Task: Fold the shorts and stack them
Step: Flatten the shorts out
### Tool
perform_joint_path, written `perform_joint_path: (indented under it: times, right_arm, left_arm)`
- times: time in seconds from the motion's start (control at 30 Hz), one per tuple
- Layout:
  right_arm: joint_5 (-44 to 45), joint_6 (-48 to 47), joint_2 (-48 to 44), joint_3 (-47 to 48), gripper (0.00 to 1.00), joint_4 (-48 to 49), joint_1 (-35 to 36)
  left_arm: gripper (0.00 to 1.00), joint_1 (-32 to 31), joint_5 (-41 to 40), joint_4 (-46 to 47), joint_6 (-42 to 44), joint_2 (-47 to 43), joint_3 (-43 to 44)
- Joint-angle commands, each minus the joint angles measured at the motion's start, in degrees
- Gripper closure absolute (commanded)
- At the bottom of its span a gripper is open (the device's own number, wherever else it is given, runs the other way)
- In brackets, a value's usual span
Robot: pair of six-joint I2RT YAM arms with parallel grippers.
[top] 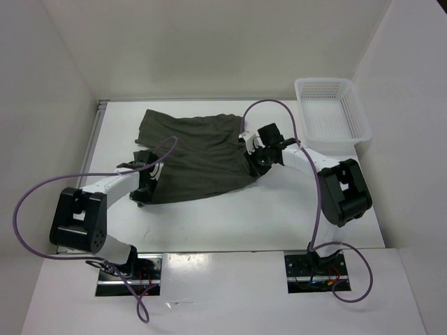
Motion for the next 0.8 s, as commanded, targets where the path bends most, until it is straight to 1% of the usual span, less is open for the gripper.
perform_joint_path:
  times: [0.0,0.03,0.07,0.1,0.13,0.17,0.23,0.27,0.3,0.33,0.37,0.4,0.43,0.47,0.5,0.53,0.57,0.6,0.63,0.67,0.7,0.73,0.77]
  right_arm:
    - [-0.6,-10.9,-6.4,-1.6,1.00,-7.6,-0.6]
    - [-1.4,-13.0,-7.3,-2.1,1.00,-9.3,-0.6]
    - [-2.3,-17.0,-8.1,-2.1,1.00,-13.3,-0.6]
    - [-3.1,-19.2,-9.9,-2.7,1.00,-15.6,-0.6]
    - [-4.4,-20.7,-10.7,-2.7,1.00,-17.6,-0.6]
    - [-5.1,-23.0,-11.6,-4.0,1.00,-21.0,-0.6]
    - [-6.0,-25.1,-14.0,-5.2,1.00,-23.8,0.1]
    - [-6.0,-25.8,-14.8,-6.0,0.99,-24.6,0.1]
    - [-6.0,-26.5,-15.6,-7.6,0.89,-25.2,0.1]
    - [-5.1,-26.5,-17.0,-8.2,0.70,-25.8,0.6]
    - [-4.0,-27.3,-17.5,-8.7,0.43,-26.3,0.6]
    - [-3.4,-28.6,-18.1,-9.2,0.29,-26.9,0.6]
    - [-2.5,-28.6,-19.3,-9.2,0.18,-26.9,0.6]
    - [-0.6,-28.6,-19.9,-8.3,0.11,-27.5,0.6]
    - [0.3,-28.6,-20.4,-7.4,0.08,-27.5,0.6]
    - [0.9,-27.2,-21.2,-6.1,0.07,-27.5,0.6]
    - [0.9,-27.2,-21.2,-2.4,0.07,-28.5,0.6]
    - [-0.7,-26.1,-21.2,0.0,0.07,-29.0,0.0]
    - [-2.1,-23.0,-20.4,2.6,0.07,-29.0,-0.5]
    - [-3.8,-20.9,-18.7,7.5,0.07,-28.3,-1.1]
    - [-6.2,-18.4,-17.6,9.5,0.09,-26.7,-1.8]
    - [-6.2,-13.0,-16.5,11.1,0.09,-24.5,-1.8]
    - [-6.2,-10.2,-14.2,13.2,0.09,-18.9,-1.8]
  left_arm:
    - [1.00,0.2,2.6,-4.4,-0.1,-5.9,-0.2]
    - [1.00,0.2,6.0,-10.4,-0.1,-8.1,0.7]
    - [1.00,0.2,7.8,-13.6,-0.1,-10.0,2.7]
    - [1.00,0.2,9.7,-16.8,-0.1,-13.1,3.5]
    - [1.00,0.2,11.1,-21.1,-0.1,-14.1,3.5]
    - [1.00,-0.3,11.7,-22.5,-0.1,-16.1,3.5]
    - [1.00,-0.3,12.7,-27.1,-0.1,-18.6,2.0]
    - [1.00,-0.8,12.7,-27.1,-0.1,-21.3,1.3]
    - [1.00,-0.8,12.7,-27.1,-0.1,-22.7,1.3]
    - [1.00,-0.8,12.7,-28.3,-0.1,-23.7,1.3]
    - [0.97,-1.3,13.5,-28.3,-0.1,-24.2,1.3]
    - [0.88,-1.9,13.5,-28.3,-0.1,-24.2,1.3]
    - [0.74,-1.9,13.5,-28.9,-0.1,-24.2,1.3]
    - [0.65,-1.9,13.5,-28.9,-0.1,-23.1,1.8]
    - [0.57,-1.9,13.5,-28.9,-0.1,-23.0,2.7]
    - [0.52,-1.9,13.5,-27.4,-0.1,-22.3,3.5]
    - [0.49,-1.3,14.3,-26.1,-0.1,-21.3,4.5]
    - [0.45,0.6,16.1,-24.6,-0.1,-20.5,7.7]
    - [0.34,1.6,17.1,-21.1,-0.1,-19.5,9.9]
    - [0.30,2.7,18.5,-19.3,-0.1,-16.3,12.4]
    - [0.29,5.3,20.0,-15.9,-0.1,-14.2,15.3]
    - [0.27,6.5,22.7,-14.1,-0.1,-11.8,21.4]
    - [0.26,7.6,23.3,-12.3,-0.1,-6.4,24.2]
